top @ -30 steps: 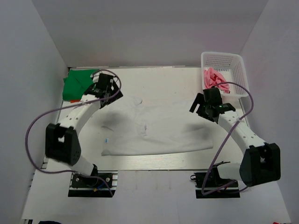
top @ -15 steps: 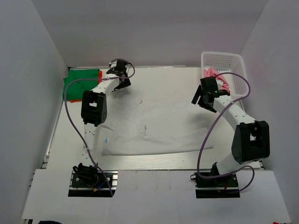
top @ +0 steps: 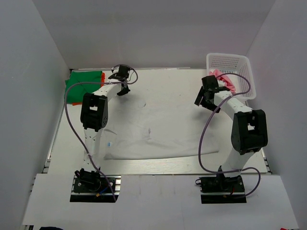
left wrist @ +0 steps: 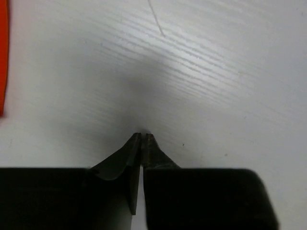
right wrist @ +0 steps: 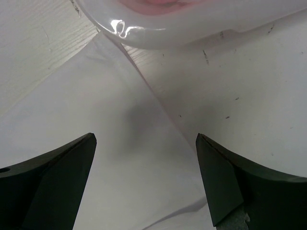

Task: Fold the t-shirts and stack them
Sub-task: Grap the side of the flattened tshirt furthest away from the robot with both arms

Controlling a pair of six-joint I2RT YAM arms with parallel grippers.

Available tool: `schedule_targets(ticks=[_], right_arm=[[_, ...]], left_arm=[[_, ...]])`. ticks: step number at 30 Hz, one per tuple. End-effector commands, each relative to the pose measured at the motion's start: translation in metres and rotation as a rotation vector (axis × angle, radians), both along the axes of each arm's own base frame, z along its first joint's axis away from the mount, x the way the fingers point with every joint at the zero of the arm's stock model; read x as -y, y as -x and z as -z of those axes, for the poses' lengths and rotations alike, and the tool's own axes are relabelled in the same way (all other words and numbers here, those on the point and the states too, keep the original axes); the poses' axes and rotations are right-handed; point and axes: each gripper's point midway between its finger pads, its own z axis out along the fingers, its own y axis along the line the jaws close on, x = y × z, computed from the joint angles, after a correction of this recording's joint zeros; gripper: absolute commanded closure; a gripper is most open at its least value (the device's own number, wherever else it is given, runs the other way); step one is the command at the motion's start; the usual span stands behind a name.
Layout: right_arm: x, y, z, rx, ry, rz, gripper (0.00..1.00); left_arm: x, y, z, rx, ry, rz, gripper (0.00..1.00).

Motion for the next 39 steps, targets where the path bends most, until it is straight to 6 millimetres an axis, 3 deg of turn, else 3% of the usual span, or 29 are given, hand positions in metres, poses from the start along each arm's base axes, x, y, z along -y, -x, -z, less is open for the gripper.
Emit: schedule_targets(ticks=[1,3,4,8,12,13,14,15,18,20,21,22,30,35,39], right_arm=[[-0.007,-0.019,-0.009,0.042,-0.022,0.020,0.10],[-0.010,-0.027,-0.005,0.048,-0.029,0.017,0.10],[-0.010,-0.031,-0.007,0.054,-0.027,0.018,0.10],[-0.015,-0.047,-0.003,0.071,-0.029,0.008,0.10],[-0.025,-0.066,0.001,0.082,-0.040,-0.001,0.10],[-0.027,-0.067,0.007,0.067,-0.037,-0.006,0.10],[-0.032,-0.072,0.004,0.075,-0.048,-0.012,0.11],[-0.034,-0.075,0.005,0.082,-0.051,-0.018,0.11],[-0.037,-0.085,0.011,0.121,-0.048,-0.012,0.14],[-0.038,-0.088,0.014,0.121,-0.041,-0.009,0.16],[-0.038,-0.089,0.017,0.116,-0.038,-0.004,0.17],[-0.041,-0.089,0.021,0.110,-0.036,-0.006,0.17],[-0.035,-0.099,0.042,0.111,0.002,0.057,0.20],[-0.032,-0.103,0.040,0.121,0.006,0.095,0.21],[-0.029,-0.102,0.040,0.119,0.015,0.125,0.21]], left_arm=[[-0.009,0.033,0.007,-0.094,-0.017,-0.006,0.84],[-0.011,0.036,0.006,-0.095,-0.026,-0.011,0.89],[-0.011,0.036,0.006,-0.095,-0.026,-0.011,1.00],[-0.012,0.029,-0.005,-0.051,-0.037,0.004,1.00],[-0.007,0.020,-0.033,0.045,-0.009,0.037,1.00],[-0.006,0.014,-0.054,0.104,-0.007,0.052,1.00],[-0.003,0.014,-0.062,0.125,0.008,0.071,1.00],[0.003,0.018,-0.063,0.124,0.036,0.103,1.00],[0.012,0.024,-0.095,0.219,0.069,0.153,1.00],[0.012,0.030,-0.106,0.255,0.077,0.172,1.00],[0.013,0.038,-0.102,0.243,0.083,0.195,1.00],[0.012,0.043,-0.113,0.262,0.086,0.196,1.00],[0.015,0.071,-0.110,0.257,0.092,0.253,1.00],[0.016,0.087,-0.101,0.232,0.106,0.284,1.00],[0.018,0.094,-0.107,0.248,0.123,0.298,1.00]])
